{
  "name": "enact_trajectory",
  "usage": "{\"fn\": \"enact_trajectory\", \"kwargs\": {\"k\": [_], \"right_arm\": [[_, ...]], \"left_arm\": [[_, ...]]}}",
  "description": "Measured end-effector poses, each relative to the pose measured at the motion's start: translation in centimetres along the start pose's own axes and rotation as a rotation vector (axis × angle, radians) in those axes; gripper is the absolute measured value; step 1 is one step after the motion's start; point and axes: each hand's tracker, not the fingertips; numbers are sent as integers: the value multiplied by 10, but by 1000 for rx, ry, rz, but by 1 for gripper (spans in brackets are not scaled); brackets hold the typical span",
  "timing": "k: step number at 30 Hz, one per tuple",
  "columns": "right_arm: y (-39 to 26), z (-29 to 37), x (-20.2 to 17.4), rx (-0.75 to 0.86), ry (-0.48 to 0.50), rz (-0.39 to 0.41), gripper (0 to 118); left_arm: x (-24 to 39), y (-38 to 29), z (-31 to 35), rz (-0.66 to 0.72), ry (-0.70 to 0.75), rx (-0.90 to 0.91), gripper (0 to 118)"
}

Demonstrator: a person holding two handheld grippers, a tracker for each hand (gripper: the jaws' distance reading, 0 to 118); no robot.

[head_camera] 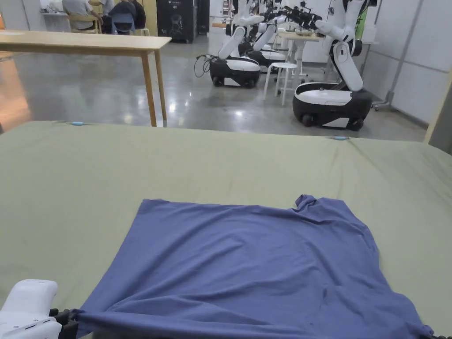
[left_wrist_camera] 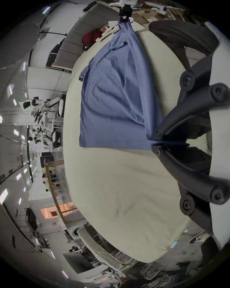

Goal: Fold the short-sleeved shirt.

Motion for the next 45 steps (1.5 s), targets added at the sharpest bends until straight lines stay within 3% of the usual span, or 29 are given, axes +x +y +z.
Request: {"fn": "enact_trajectory", "kwargs": {"k": [4, 5, 6, 7, 8, 9, 13, 14, 15, 16, 17, 18, 22, 23, 24, 26, 27, 33, 35, 36, 39, 40, 41, 42, 43, 45], "right_arm": [[-7, -6, 0, -28, 7, -22, 4], [-7, -7, 1, -30, 13, -28, 8], [-8, -7, 1, -27, 15, -33, 24], [-8, -9, 1, -25, 11, -41, 77], [-7, -13, 1, -38, 3, -46, 116], [-8, -6, 1, -8, -16, -48, 118], [-3, 5, -9, 28, -20, -51, 114], [-3, 7, -12, 28, -26, -40, 113], [-3, 11, -15, 30, -44, -31, 104], [-5, 17, -18, 65, -54, -23, 60], [-6, 16, -13, 80, -66, -18, 13], [-7, 15, -14, 80, -94, -15, 0], [-6, 18, -14, 80, -44, -38, 0], [-6, 17, -14, 80, -45, -38, 0], [-6, 16, -15, 70, -44, -28, 0], [-10, 15, -17, 69, -51, -16, 0], [-10, 16, -17, 65, -46, -20, 0], [-15, 9, -6, 37, -32, -56, 0], [-16, 8, -3, 36, -36, -58, 0], [-17, 7, -2, 32, -42, -59, 0], [-22, 2, 13, 16, -40, -72, 1], [-23, 3, 15, 17, -35, -73, 18], [-24, 5, 13, 13, -28, -70, 51], [-25, 2, 13, -5, -22, -67, 95], [-26, -2, 13, -36, -18, -61, 118], [-29, -4, 9, -34, -4, -45, 116]], "left_arm": [[-4, -9, -6, 38, -24, -24, 4], [-5, -12, -6, 52, -41, -16, 5], [-6, -13, -7, 61, -46, -11, 15], [-8, -14, -8, 73, -39, -4, 58], [-9, -15, -11, 84, -35, -16, 101], [-10, -16, -10, 97, -31, -34, 117], [-15, -21, 8, 146, -20, 12, 104], [-16, -23, 15, 174, -19, 38, 93], [-16, -24, 22, 183, -13, 50, 73], [-16, -25, 28, 199, -3, 56, 26], [-16, -27, 32, 202, -5, 58, 0], [-17, -29, 34, 199, -10, 59, 0], [-18, -28, 31, 193, -13, 43, 0], [-17, -30, 26, 183, 4, 29, 1], [-17, -30, 22, 172, -1, 18, 12], [-15, -26, 15, 147, -21, -7, 101], [-14, -24, 11, 134, -30, -29, 118], [-12, -11, -26, 60, 16, -67, 113], [-10, -3, -39, 62, 2, -123, 102], [-8, -1, -43, 62, -19, -143, 89], [2, 0, -35, 59, -42, -148, 4], [6, -1, -31, 89, -72, -137, 3], [10, 0, -29, 76, -48, -144, 3], [13, -1, -28, 72, -43, -149, 3], [7, -4, -33, 74, -41, -145, 3], [6, -4, -33, 74, -41, -148, 3]]}}
